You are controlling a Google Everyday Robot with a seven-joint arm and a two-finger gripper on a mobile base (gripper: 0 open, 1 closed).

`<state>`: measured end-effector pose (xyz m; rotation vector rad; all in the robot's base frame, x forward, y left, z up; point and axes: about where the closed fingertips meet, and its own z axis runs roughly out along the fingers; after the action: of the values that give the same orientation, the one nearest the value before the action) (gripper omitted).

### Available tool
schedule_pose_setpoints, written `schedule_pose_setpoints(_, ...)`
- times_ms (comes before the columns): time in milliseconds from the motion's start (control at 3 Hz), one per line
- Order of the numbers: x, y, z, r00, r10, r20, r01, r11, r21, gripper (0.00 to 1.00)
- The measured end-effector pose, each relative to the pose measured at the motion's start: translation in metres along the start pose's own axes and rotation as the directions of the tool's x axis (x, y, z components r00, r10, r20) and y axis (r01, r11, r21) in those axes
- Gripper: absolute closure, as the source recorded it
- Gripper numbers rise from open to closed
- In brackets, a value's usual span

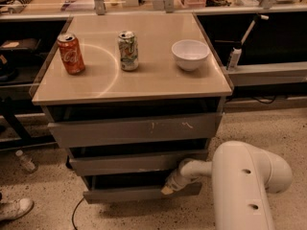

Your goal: Open bottom drawer

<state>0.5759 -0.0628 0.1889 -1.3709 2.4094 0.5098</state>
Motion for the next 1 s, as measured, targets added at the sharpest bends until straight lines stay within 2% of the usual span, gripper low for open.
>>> schedule_pose_setpoints(333, 0.0, 0.0, 0.0, 1.0, 0.0, 0.0, 0.0, 1.0, 0.0, 1.0)
schedule_pose_setpoints(1000, 0.0012, 0.0009, -0.0019, 1.0, 0.0, 0.0, 0.0, 1.0, 0.0, 1.0)
